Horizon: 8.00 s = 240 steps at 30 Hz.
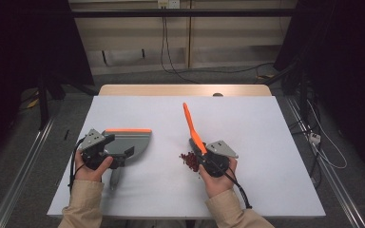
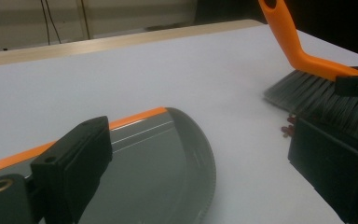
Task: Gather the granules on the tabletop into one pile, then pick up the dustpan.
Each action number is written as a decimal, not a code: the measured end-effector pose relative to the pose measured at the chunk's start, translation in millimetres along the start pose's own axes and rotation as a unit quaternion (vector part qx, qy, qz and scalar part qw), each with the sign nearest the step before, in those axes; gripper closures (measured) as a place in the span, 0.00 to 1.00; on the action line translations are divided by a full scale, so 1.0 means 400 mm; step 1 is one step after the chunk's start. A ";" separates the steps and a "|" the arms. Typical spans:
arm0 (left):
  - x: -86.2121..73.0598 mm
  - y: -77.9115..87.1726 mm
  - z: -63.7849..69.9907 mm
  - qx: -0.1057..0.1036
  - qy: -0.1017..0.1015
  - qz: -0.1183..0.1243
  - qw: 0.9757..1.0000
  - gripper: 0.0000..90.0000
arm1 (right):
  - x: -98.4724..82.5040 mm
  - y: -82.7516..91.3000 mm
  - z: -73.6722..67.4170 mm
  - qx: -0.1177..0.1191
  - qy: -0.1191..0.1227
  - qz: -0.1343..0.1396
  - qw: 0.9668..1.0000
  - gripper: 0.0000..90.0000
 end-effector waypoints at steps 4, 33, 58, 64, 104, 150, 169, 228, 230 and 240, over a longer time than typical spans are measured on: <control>0.000 -0.001 0.000 -0.001 -0.002 -0.001 1.000 0.07 | 0.016 0.009 0.010 0.011 0.002 0.007 1.000 0.79; -0.002 -0.001 0.001 -0.003 -0.001 -0.004 1.000 0.07 | 0.014 0.019 -0.026 0.072 0.014 0.050 0.996 0.79; -0.008 -0.004 -0.003 0.002 0.004 -0.009 1.000 0.07 | 0.018 0.064 0.027 0.276 0.027 0.015 0.961 0.79; -0.008 -0.004 0.001 0.000 0.001 -0.009 1.000 0.07 | -0.015 0.060 -0.023 0.246 0.031 0.027 0.968 0.79; -0.007 0.000 0.000 0.000 0.000 -0.009 1.000 0.07 | 0.019 0.000 -0.008 0.218 0.083 0.067 0.970 0.79; -0.008 -0.004 0.008 -0.003 0.001 -0.011 1.000 0.07 | -0.015 0.000 -0.025 0.192 0.092 0.085 0.973 0.79; -0.023 0.013 0.013 -0.008 -0.006 -0.040 0.999 0.07 | 0.023 0.024 0.129 0.129 0.050 0.044 0.989 0.79; -0.139 0.036 -0.071 0.026 0.028 -0.216 0.976 0.69 | 0.049 0.010 0.204 0.091 0.035 -0.043 0.994 0.79; -0.137 0.043 -0.072 0.018 0.027 -0.219 0.975 0.69 | 0.050 0.010 0.203 0.090 0.041 -0.046 0.994 0.79; -0.144 0.066 -0.054 -0.024 0.003 -0.233 0.972 0.69 | 0.057 0.005 0.200 0.099 0.046 -0.070 0.992 0.78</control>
Point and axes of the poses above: each handheld gripper's, and its own axes: y roughly backward along the jaws, x roughly out of its top, z roughly to its right, the point moved 5 cm from there along -y, roughly forward along the jaws, and after that the axes turned 6 degrees about z, right-handed, at the moved point
